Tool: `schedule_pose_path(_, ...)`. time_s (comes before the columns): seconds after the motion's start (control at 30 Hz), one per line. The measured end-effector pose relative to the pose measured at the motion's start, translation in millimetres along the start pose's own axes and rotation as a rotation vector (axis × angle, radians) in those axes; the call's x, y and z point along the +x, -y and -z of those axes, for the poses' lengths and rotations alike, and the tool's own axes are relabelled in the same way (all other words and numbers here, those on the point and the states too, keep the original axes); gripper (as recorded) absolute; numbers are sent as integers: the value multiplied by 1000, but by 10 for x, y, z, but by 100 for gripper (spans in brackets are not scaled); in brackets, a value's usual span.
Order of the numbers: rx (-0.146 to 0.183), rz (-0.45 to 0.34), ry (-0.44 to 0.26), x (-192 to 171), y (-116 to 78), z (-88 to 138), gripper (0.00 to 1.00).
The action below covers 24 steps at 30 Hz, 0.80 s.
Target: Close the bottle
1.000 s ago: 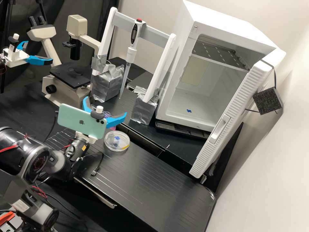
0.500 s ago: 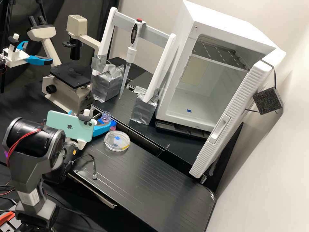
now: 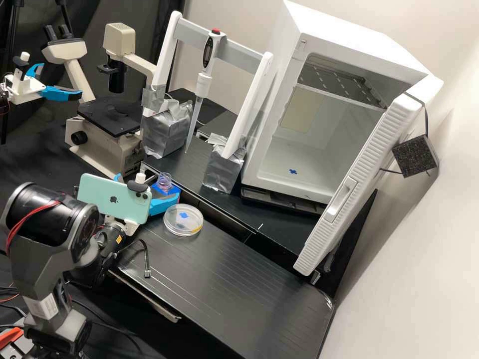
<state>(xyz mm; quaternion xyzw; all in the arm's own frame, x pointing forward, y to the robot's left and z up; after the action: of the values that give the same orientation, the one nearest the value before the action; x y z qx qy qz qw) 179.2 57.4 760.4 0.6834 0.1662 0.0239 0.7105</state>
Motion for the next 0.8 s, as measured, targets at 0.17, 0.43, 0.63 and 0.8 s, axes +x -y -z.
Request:
schedule_pose_path(0.17, 10, -22, -18, -17, -58, 14, 100)
schedule_pose_path(0.43, 12, -7, -27, -14, -30, 33, 100)
schedule_pose_path(0.63, 13, 10, -23, -5, 2, 26, 0)
schedule_pose_path(0.8, 15, 12, -15, -1, 10, 15, 0)
